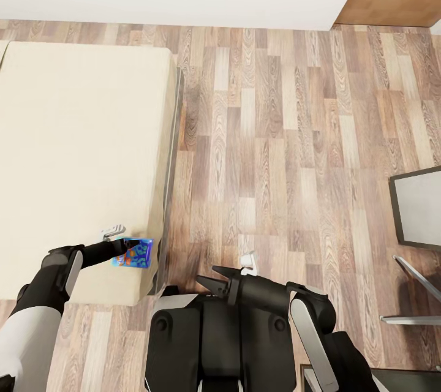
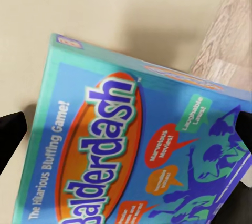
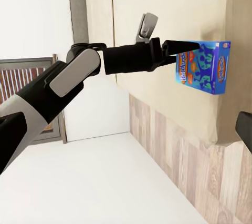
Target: Put all the toys in the child's room - the three board games (two on the bed and one on the table), the two jigsaw puzzles on the table, and the tennis ball on the table - inside the toy box on the table in the child's room.
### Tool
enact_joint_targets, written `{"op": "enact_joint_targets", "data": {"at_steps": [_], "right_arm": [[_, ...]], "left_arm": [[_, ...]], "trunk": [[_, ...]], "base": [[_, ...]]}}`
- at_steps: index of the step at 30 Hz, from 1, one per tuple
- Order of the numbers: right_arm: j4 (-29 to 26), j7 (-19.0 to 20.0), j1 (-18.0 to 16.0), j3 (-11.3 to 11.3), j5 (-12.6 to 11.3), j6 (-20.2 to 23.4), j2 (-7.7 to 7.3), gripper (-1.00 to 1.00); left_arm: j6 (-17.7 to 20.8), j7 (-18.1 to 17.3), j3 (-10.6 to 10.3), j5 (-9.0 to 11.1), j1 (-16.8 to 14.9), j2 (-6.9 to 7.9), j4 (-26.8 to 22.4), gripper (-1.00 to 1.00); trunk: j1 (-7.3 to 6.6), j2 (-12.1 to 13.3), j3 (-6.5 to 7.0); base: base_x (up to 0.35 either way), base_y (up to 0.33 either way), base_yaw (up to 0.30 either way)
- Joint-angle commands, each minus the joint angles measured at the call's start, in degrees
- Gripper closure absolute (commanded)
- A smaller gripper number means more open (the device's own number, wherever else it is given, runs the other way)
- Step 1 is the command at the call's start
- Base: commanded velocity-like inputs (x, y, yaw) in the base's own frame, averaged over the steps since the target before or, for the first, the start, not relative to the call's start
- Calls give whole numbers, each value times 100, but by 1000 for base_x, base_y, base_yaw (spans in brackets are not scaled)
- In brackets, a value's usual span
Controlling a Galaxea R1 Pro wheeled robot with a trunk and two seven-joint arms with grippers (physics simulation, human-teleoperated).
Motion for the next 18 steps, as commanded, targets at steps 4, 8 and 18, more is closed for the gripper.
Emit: {"op": "enact_joint_targets", "data": {"at_steps": [4, 8, 18], "right_arm": [[-4, 1, 0, -5, -25, 34, 2, -100], [-5, 1, 1, -5, -26, 34, 2, -100], [-6, 1, 1, -5, -26, 34, 2, -100]], "left_arm": [[29, -60, 18, -33, -3, 6, -5, -100], [27, -64, 18, -33, -3, 10, -5, -100], [28, -65, 18, -33, -3, 20, -5, -100]], "trunk": [[3, -9, -6], [3, -9, -6], [3, -9, -6]], "base": [[0, 0, 0], [0, 0, 0], [0, 0, 0]]}}
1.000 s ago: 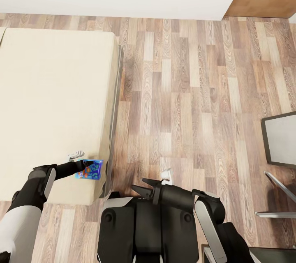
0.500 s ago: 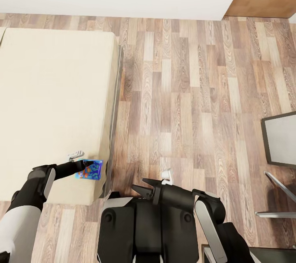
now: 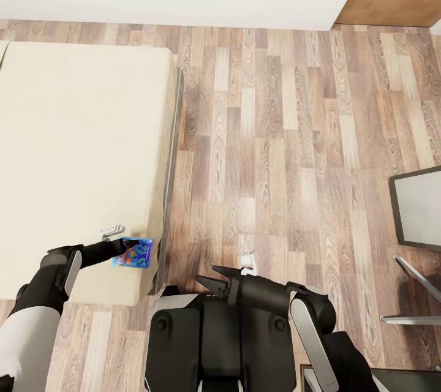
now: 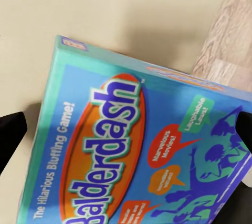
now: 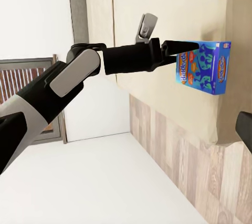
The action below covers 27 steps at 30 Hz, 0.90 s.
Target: Put all the toys in the child's room - the three board games (two on the bed and one on the table), the two jigsaw puzzles on the table, and the tennis ball on the table - inside the toy box on the table in the child's room.
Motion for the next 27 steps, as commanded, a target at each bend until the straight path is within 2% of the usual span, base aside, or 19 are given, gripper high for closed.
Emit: {"op": "enact_joint_targets", "data": {"at_steps": [1, 27], "right_arm": [[-2, 1, -3, -4, -19, 34, 2, -100], [-2, 27, -5, -4, -19, 34, 0, -100]], "left_arm": [[30, -43, 18, -33, -3, -2, -5, -100], [29, -57, 18, -31, 6, -1, -5, -100]], "trunk": [[3, -9, -6], [3, -9, -6]], "base": [[0, 0, 0], [0, 0, 0]]}}
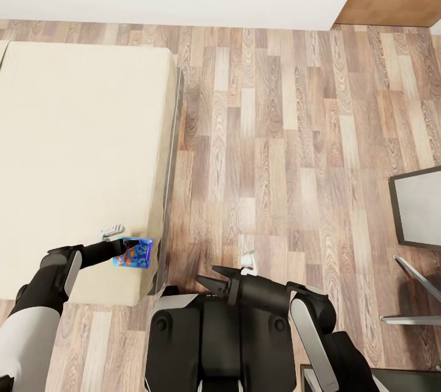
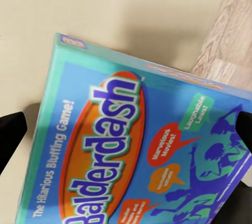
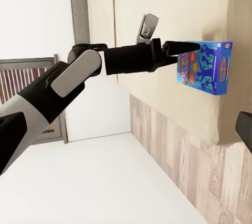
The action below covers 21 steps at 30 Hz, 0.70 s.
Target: Put all the toys in the child's room - the three board games (two on the bed and one on the table), the two jigsaw puzzles on the table, and the tennis ball on the table - inside the toy box on the table in the child's room.
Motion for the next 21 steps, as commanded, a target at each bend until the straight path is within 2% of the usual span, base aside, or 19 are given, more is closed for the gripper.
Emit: {"op": "enact_joint_targets", "data": {"at_steps": [1, 21], "right_arm": [[-2, 1, -3, -4, -19, 34, 3, -100], [-1, -19, -3, -4, -18, 34, 3, -100]], "left_arm": [[31, -49, 18, -33, -3, -3, -5, -100], [21, -145, 51, -46, -3, 17, -5, -100]], "trunk": [[3, -9, -6], [3, -9, -6]], "base": [[0, 0, 0], [0, 0, 0]]}}
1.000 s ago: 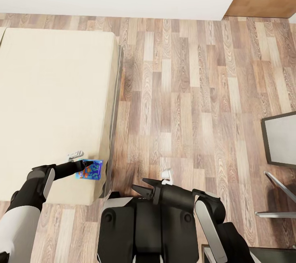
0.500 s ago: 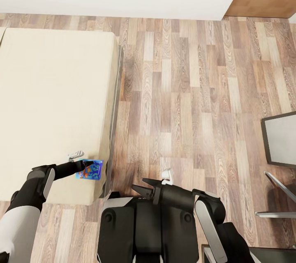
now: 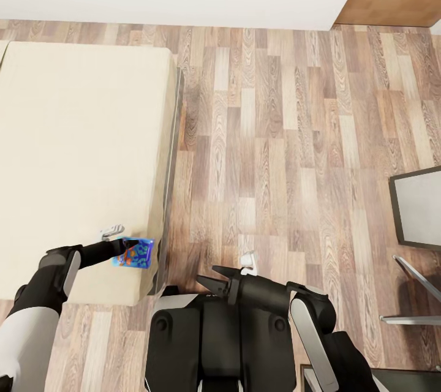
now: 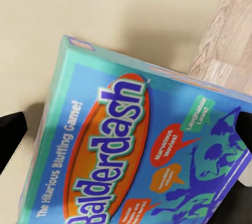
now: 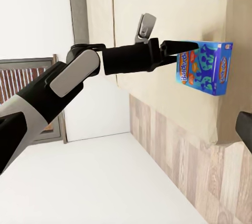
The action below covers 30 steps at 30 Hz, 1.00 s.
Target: Put all the toys in the child's room - the three board games (two on the bed and one on the table), the two jigsaw puzzles on the table, and the tennis ball on the table - inside the toy box on the table in the child's room.
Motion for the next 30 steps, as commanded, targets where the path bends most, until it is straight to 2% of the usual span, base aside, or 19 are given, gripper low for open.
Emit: {"op": "enact_joint_targets", "data": {"at_steps": [1, 8, 16, 30], "right_arm": [[-2, 0, -2, -4, -20, 34, 2, -100], [-1, -3, 2, -4, -20, 34, 3, -100], [-3, -4, 2, -4, -21, 34, 3, -100], [-1, -4, 1, -2, -21, 34, 2, -100]], "left_arm": [[29, -43, 26, -35, -3, 0, -5, -100], [25, -43, 54, -40, -3, 21, -13, -100], [28, -42, 62, -34, -3, 138, -21, -100], [24, -42, 89, -31, -3, 213, -37, -100]], "trunk": [[3, -9, -6], [3, -9, -6], [3, -9, -6], [3, -9, -6]], "base": [[0, 0, 0], [0, 0, 0], [0, 0, 0], [0, 0, 0]]}}
